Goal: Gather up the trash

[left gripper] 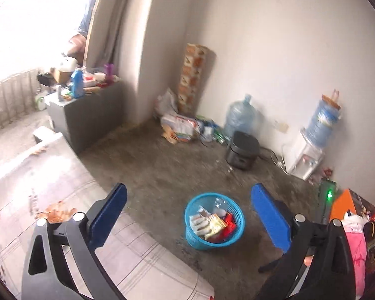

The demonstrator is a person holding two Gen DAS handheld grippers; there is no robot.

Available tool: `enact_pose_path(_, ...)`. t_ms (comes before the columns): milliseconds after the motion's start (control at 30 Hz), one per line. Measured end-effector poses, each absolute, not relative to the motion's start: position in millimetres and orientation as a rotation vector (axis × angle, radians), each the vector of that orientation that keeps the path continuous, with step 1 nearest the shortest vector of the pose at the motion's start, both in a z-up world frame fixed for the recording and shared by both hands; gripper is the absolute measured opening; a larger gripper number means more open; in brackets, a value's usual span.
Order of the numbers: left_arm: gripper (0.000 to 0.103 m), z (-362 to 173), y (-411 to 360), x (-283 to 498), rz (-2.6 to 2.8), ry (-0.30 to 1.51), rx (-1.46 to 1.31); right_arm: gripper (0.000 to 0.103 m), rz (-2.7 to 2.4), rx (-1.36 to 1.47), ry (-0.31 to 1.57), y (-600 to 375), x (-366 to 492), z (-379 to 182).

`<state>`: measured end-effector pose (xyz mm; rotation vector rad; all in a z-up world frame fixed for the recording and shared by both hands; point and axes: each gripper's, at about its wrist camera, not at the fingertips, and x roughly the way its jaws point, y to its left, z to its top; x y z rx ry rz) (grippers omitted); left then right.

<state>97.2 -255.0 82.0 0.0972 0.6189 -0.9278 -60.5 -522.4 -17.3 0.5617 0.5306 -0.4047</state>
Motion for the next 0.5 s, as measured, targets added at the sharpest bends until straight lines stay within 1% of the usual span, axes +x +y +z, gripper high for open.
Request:
enact_pose_path(67, 0.098, 89.3, -219.0, 84.4, -0.828, 0.582, 0.062, 0.089, -0.373, 0.436, 0.475, -493.1, -66.1, 7.6)
enact_pose_path(133, 0.098, 93.9, -185.8, 72.8, -0.752, 0.563, 0.027, 0.095, -0.343, 0.338, 0.41, -464.9, -73.4, 27.0)
enact_pose_path(233, 0.098, 90.8, -140.3, 50.8, -0.581, 0.529, -0.01, 0.095, -0.322, 0.22, 0.348, -428.0, -85.0, 46.3)
enact_pose_path(333, 0.098, 70.2, -105.6, 21.0, -0.376, 0.492, 0.004, 0.095, -0.271, 0.128, 0.35, -393.7, -91.7, 51.6)
enact_pose_path(400, 0.098, 50.0, -86.7, 7.8, -0.333, 0.565, 0.016, 0.095, -0.245, 0.056, 0.389, -372.9, -92.5, 46.9)
enact_pose_path(500, 0.098, 18.8, -71.9, -7.3, -0.289, 0.713, 0.009, 0.095, -0.205, -0.024, 0.518, -352.7, -88.8, 30.5)
